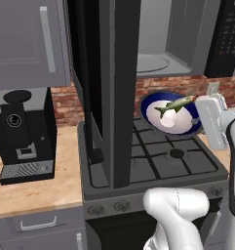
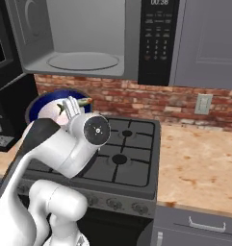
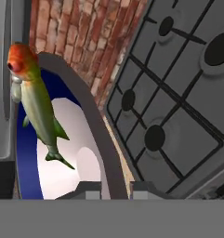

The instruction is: Remove the apple from the bowl and place it on the small plate. Then place the bowl with only the fish in the microwave, close the door, and press the start button to microwave the fish.

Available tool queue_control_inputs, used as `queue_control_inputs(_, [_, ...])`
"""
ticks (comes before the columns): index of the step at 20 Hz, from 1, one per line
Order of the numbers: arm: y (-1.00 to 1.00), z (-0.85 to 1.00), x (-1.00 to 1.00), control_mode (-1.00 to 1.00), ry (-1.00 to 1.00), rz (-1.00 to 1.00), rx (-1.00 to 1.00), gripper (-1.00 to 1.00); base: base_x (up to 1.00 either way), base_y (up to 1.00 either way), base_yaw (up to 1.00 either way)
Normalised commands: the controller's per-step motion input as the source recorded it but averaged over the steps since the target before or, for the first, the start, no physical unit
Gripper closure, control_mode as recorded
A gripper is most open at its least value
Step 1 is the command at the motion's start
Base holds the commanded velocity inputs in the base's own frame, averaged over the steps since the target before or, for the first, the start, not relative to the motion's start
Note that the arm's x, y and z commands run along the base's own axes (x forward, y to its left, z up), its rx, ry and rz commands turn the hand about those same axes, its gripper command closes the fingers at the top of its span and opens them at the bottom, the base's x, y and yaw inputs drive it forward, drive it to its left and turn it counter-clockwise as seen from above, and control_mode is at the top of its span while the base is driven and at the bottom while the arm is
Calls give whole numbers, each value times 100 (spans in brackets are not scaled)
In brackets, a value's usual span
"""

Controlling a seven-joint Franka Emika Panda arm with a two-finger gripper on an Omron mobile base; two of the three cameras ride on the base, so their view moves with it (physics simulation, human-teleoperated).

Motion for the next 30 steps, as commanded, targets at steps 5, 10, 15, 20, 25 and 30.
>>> queue_control_inputs(5, [26,85,20,-100,-2,-12,3,100,0,0,0])
queue_control_inputs(10, [26,50,67,-100,0,-23,0,100,0,0,0])
queue_control_inputs(15, [12,27,67,-100,-1,-20,3,100,0,0,0])
queue_control_inputs(20, [3,23,73,-100,-1,-14,7,100,0,0,0])
queue_control_inputs(25, [0,3,87,-100,0,-3,8,100,0,0,0])
queue_control_inputs(30, [2,0,92,-100,1,0,8,100,0,0,0])
